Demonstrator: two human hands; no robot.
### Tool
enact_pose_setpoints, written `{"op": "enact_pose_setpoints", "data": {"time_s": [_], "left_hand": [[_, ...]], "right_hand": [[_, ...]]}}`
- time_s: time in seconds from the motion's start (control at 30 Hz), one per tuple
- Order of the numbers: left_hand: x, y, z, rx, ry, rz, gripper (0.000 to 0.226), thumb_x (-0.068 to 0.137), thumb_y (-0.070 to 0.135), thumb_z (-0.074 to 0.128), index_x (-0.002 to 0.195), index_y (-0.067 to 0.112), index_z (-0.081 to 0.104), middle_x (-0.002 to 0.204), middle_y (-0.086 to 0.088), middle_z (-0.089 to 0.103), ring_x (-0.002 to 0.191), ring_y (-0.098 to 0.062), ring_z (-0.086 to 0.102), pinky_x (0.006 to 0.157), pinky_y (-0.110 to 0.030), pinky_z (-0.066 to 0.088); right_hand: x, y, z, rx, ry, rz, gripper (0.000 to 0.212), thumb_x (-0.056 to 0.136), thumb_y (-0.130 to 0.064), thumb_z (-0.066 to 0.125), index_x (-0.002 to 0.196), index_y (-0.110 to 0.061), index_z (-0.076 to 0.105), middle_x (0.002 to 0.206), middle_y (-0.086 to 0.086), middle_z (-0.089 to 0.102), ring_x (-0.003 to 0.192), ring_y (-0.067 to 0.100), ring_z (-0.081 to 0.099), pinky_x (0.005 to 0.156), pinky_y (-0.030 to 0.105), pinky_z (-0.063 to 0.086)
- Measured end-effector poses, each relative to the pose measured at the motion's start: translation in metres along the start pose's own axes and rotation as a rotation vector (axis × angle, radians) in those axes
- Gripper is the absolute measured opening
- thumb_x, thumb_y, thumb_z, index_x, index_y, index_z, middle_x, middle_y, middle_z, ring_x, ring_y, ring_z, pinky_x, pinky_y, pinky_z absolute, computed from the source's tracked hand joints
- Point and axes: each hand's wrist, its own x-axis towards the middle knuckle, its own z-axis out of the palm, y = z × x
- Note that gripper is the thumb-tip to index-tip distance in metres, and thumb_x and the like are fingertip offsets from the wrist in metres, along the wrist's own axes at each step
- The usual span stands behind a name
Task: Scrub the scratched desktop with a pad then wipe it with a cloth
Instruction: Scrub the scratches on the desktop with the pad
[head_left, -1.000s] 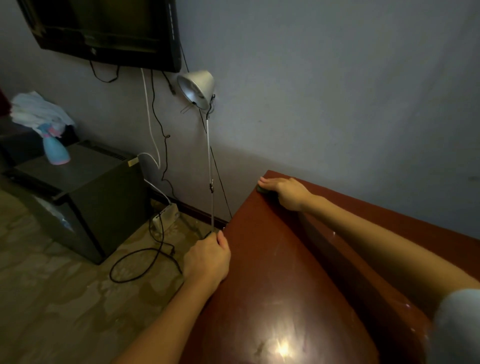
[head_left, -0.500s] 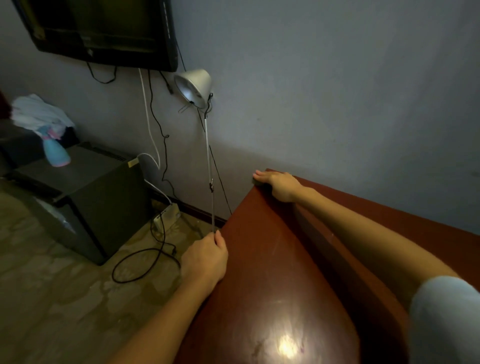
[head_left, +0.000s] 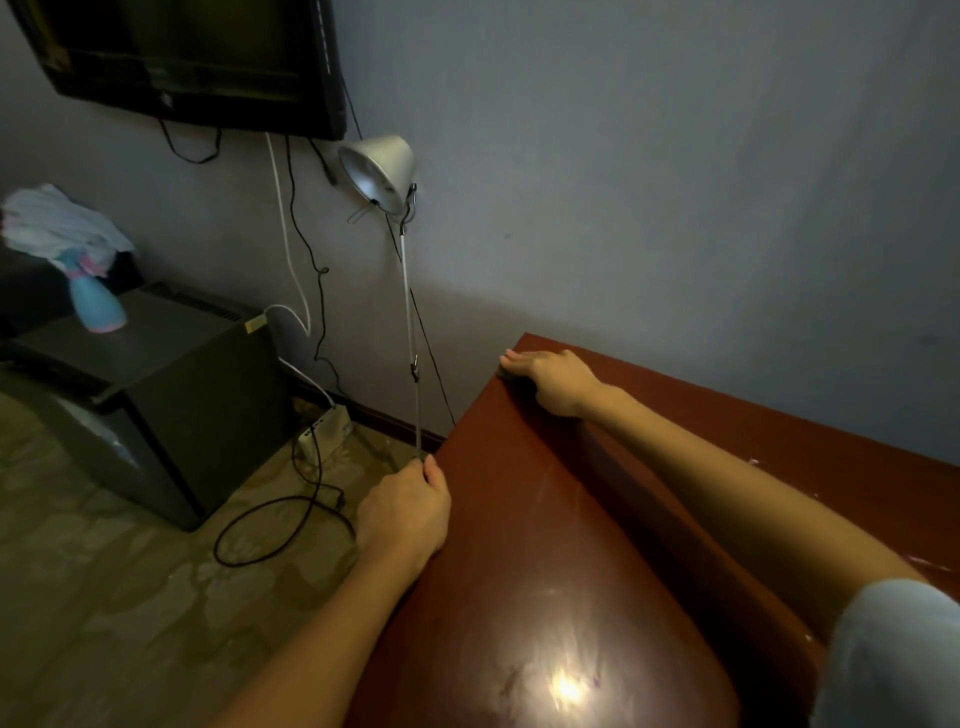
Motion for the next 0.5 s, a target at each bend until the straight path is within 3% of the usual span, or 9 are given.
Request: {"op": "enact_pose_setpoints", "data": {"time_s": [0.27, 0.4, 0.5], "left_hand": [[0.002, 0.001, 0.001, 0.018, -0.014, -0.019, 0.048, 0.102, 0.039, 0.019, 0.094, 0.017, 0.061, 0.086, -0.005, 0.065, 0.078, -0.023, 0.062, 0.066, -0.032, 0.044], [0.001, 0.0, 0.002, 0.012, -0.017, -0.01, 0.048, 0.101, 0.038, 0.019, 0.092, 0.017, 0.061, 0.084, -0.005, 0.065, 0.077, -0.024, 0.062, 0.069, -0.034, 0.049], [0.001, 0.0, 0.002, 0.003, -0.029, -0.014, 0.05, 0.101, 0.039, 0.018, 0.091, 0.016, 0.061, 0.083, -0.005, 0.065, 0.077, -0.024, 0.062, 0.071, -0.034, 0.05]], "right_hand": [[-0.001, 0.036, -0.01, -0.065, -0.11, 0.313, 0.062, 0.093, 0.0, 0.035, 0.15, -0.02, 0.023, 0.158, 0.002, 0.021, 0.135, 0.027, 0.039, 0.109, 0.045, 0.029], [-0.036, 0.0, 0.002, 0.009, 0.01, 0.115, 0.07, 0.087, 0.003, 0.041, 0.15, -0.022, 0.025, 0.159, -0.003, 0.015, 0.143, 0.018, 0.025, 0.108, 0.044, 0.026], [-0.024, -0.017, 0.001, 0.076, -0.001, -0.006, 0.073, 0.085, 0.007, 0.039, 0.15, -0.024, 0.025, 0.159, -0.005, 0.013, 0.145, 0.015, 0.018, 0.106, 0.042, 0.025]]}}
